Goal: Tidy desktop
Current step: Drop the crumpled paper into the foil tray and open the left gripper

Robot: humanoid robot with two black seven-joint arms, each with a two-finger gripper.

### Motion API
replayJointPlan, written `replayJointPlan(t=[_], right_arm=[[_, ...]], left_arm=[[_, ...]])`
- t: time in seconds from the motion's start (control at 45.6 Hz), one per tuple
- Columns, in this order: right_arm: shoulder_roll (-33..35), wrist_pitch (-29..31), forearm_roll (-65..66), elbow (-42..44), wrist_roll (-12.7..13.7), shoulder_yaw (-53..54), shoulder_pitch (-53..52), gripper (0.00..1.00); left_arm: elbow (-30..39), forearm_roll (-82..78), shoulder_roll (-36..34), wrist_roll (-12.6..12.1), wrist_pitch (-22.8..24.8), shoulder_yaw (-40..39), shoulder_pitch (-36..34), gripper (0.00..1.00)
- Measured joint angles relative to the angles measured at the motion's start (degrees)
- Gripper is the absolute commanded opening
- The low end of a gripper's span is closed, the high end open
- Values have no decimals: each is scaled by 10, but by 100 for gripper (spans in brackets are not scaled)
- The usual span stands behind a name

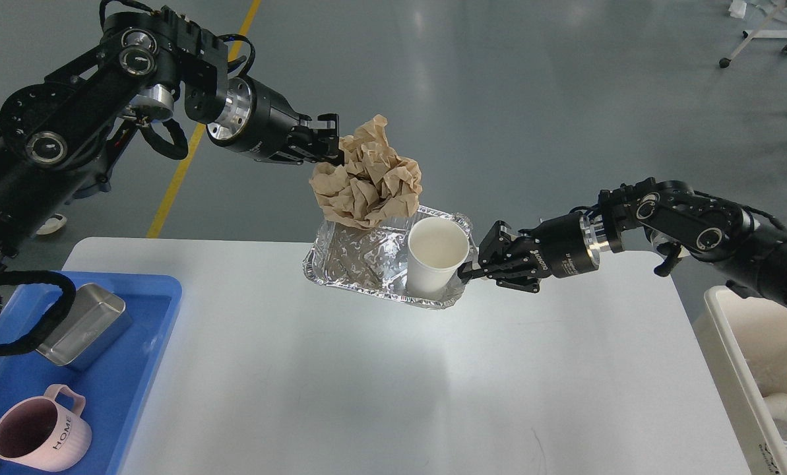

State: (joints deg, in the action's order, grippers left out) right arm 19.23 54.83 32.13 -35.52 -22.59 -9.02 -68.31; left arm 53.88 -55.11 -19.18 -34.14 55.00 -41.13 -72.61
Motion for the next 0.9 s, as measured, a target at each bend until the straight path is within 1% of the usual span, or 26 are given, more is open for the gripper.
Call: replayJointPlan(t=[0.307, 0.351, 0.372, 0.438, 0.46, 0.504, 0.526, 0.57, 0.592, 0.898], right_arm=[[-1, -1, 0, 1, 0, 0, -1, 0], [-1, -1, 0, 1, 0, 0, -1, 0], [-1, -1, 0, 1, 0, 0, -1, 0], [0, -1, 0, 0, 0, 0, -2, 0], [0, -1, 0, 0, 0, 0, -2, 0], [0, -1, 0, -1, 0, 0, -2, 0], [0, -1, 0, -1, 0, 0, -2, 0], [0, -1, 0, -1, 0, 0, -2, 0], [0, -1, 0, -1, 0, 0, -2, 0], [1, -1, -1, -3, 0, 1, -5, 0]], left_arm=[[2, 0, -2, 0, 0, 1, 6, 6], [2, 0, 1, 0, 0, 2, 6, 8], [3, 0, 2, 0, 0, 2, 6, 11], [3, 0, 5, -2, 0, 3, 3, 45], [3, 0, 6, -2, 0, 3, 2, 52], [2, 0, 7, -1, 0, 3, 1, 62], [1, 0, 7, -1, 0, 3, 0, 71], [1, 0, 7, 0, 0, 2, 0, 93], [0, 0, 7, 0, 0, 2, 0, 100], [-1, 21, 11, -2, 0, -8, -2, 99]])
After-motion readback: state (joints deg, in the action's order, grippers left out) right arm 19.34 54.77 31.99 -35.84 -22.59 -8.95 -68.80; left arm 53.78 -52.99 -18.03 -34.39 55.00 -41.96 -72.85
